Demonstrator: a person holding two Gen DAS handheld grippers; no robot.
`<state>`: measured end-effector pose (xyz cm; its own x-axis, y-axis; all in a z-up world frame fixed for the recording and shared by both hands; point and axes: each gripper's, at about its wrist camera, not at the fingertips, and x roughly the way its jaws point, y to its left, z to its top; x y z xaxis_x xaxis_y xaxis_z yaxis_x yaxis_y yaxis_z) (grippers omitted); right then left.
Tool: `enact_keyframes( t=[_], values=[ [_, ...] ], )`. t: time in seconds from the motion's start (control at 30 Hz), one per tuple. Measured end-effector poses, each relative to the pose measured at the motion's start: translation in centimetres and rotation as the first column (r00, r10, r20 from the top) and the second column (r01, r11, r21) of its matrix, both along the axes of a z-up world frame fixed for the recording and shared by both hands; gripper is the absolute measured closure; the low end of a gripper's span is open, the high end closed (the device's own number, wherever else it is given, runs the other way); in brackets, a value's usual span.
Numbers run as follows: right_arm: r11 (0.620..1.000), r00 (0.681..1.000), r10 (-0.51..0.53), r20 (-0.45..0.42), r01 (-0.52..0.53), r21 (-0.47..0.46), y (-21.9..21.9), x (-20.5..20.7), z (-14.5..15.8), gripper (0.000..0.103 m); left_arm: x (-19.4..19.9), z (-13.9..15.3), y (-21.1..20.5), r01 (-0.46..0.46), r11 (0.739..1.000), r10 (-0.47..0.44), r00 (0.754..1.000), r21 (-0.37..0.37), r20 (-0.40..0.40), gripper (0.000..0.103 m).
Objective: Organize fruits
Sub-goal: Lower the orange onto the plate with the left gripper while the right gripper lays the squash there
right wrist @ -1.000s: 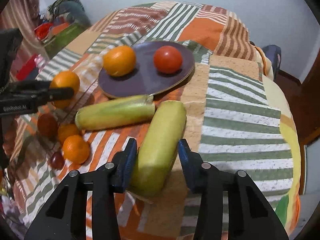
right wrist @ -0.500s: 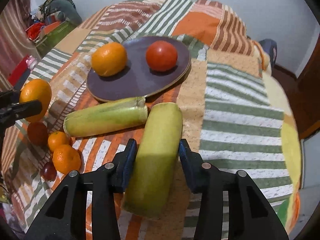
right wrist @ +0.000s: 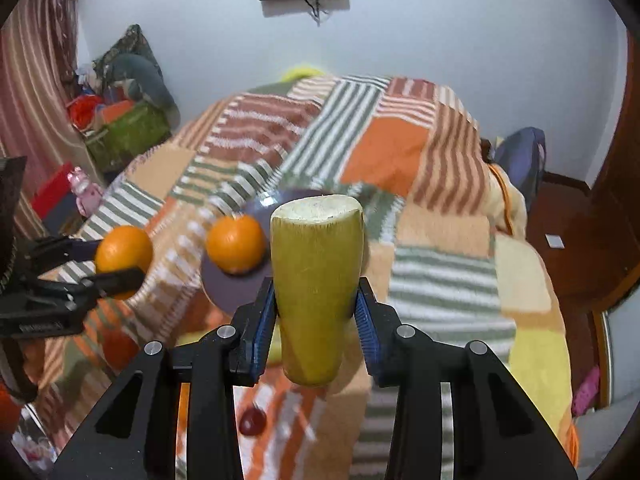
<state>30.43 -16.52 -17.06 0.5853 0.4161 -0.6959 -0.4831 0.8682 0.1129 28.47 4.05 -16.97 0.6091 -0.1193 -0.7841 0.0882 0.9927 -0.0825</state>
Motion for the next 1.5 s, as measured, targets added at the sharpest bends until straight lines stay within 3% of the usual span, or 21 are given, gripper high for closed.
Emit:
enact_keyframes(
  t=[0.33, 0.9, 1.17, 1.5],
  values=[
    [0.997, 0.995, 0.08, -0.063, -0.079, 0.014, 4.2, 3.2, -1.9, 0.068, 4.5, 0.6, 0.6, -0.035, 0.999, 0.034, 0.999, 0.02, 0.027, 0.04],
    [0.997, 0.988, 0.076, -0.131, -0.075, 0.012, 6.6, 7.8, -4.3, 0.068, 12.5, -3.7, 2.3, -0.103, 0.994, 0.105, 0.994, 0.032, -0.037, 0.04],
    [0.996, 0.987, 0.079, -0.14, -0.083, -0.025, 7.8, 8.8, -5.3, 0.068, 14.8, -5.5, 2.3, -0.111, 0.994, 0.11, 0.99, 0.001, -0.087, 0.04],
    [0.996, 0.988, 0.077, -0.132, -0.081, -0.024, 7.6, 9.2, -5.6, 0.067, 15.8, -6.3, 1.8, -0.089, 0.996, 0.091, 0.989, 0.024, -0.119, 0.039]
  ],
)
